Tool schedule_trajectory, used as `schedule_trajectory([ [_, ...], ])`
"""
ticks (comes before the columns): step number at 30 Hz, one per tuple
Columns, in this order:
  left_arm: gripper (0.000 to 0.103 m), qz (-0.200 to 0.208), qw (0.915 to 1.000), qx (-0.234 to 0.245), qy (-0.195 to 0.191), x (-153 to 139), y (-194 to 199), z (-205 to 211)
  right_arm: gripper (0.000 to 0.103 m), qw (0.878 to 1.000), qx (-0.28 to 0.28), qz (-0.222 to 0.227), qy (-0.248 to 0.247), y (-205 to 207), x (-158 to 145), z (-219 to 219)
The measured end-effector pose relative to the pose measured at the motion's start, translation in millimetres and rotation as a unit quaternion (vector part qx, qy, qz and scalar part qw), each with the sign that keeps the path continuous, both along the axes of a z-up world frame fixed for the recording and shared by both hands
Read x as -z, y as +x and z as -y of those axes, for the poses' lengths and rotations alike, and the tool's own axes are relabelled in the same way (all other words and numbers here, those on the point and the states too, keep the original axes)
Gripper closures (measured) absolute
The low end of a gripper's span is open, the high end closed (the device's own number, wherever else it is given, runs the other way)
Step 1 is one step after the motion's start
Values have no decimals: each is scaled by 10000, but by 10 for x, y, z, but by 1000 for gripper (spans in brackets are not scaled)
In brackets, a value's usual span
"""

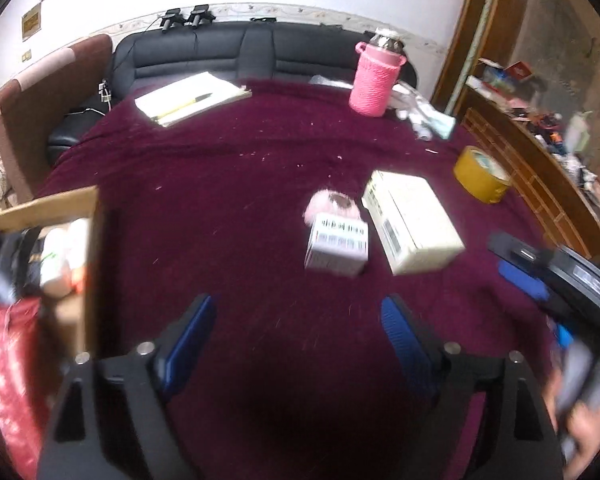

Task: Organize objects
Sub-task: 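Grasp the white barcode box with the left gripper while the right grasps the white medicine box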

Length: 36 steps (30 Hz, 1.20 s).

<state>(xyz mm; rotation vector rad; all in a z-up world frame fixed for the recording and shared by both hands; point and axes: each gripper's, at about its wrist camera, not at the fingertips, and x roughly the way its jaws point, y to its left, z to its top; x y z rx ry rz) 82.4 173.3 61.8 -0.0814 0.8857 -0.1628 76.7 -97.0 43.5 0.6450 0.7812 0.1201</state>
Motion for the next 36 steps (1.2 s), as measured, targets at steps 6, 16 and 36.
schedule_trajectory([
  [6,16,108,9957,106,909,84,378,431,35,9997,8,3,233,11,-41,6],
  [16,58,-129,9956,188,908,423,505,390,34,9999,-31,51,-108,45,-36,-56],
  [36,58,314,9980,132,532,519,-337,-269,7,9658,-752,-648,-2395,654,20,-898],
])
